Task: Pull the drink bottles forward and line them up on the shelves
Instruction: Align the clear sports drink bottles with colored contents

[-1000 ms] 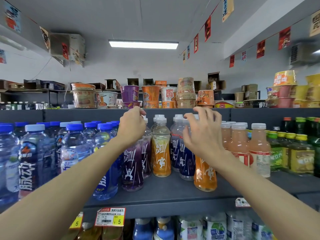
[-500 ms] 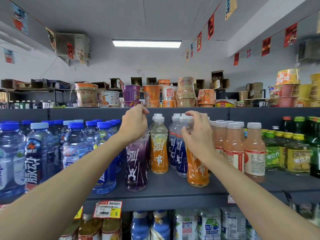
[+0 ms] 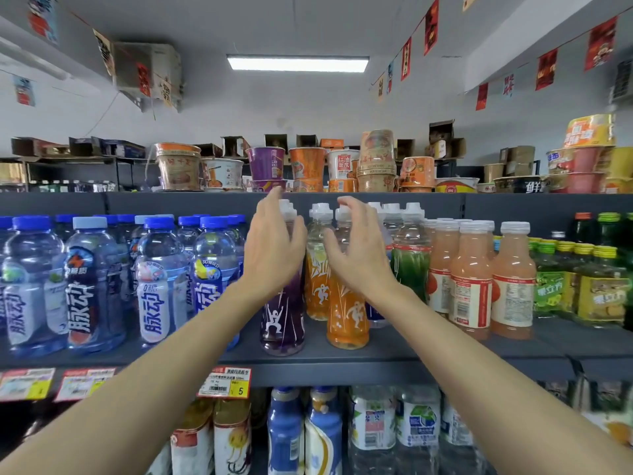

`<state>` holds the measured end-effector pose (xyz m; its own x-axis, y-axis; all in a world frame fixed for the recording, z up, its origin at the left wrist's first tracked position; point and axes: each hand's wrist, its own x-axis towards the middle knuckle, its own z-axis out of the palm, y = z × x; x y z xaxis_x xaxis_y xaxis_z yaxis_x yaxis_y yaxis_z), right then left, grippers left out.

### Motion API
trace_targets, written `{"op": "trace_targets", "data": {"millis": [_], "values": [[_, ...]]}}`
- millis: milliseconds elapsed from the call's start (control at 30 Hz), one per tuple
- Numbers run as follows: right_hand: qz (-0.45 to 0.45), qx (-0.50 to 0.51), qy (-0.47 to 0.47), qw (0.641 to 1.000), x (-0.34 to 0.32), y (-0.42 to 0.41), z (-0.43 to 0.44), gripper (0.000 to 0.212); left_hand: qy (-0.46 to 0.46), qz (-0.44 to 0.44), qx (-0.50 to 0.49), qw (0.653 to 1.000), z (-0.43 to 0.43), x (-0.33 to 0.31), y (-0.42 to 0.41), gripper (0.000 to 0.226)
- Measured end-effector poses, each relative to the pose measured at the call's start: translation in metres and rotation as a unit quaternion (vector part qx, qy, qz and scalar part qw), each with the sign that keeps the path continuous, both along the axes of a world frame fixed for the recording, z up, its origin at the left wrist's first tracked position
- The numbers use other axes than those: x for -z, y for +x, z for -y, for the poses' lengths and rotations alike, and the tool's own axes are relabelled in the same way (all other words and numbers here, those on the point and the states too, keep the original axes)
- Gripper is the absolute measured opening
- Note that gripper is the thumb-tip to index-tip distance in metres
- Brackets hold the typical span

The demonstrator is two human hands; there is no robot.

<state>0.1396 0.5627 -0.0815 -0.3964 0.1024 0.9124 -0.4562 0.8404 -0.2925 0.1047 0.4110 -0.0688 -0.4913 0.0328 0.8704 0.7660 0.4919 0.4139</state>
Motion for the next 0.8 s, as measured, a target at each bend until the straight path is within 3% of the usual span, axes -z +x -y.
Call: {"op": "trace_targets", "data": {"millis": [233,467,633,800], "values": [[0.158,-0.094,-0.066,0.981,0.074,0.02,-0.012,0.099,0.027,0.082,0.084,0.993,0.014,0.071,0.013,0.088],[0.275,-0.12,-0.035,0.953,0.099,0.023,-0.016,0.095,-0.04,0.177,0.139,0.973,0.027,0.11,0.02,0.098],[0.264,-0.127,-0.024,0.956,0.1,0.022,-0.003,0.079,-0.05,0.191,0.202,0.959,0.037,0.108,0.019,0.091],[0.257,-0.12,-0.04,0.958,0.102,0.021,0.0,0.088,-0.069,0.198,0.224,0.952,0.046,0.113,0.012,0.089]]}}
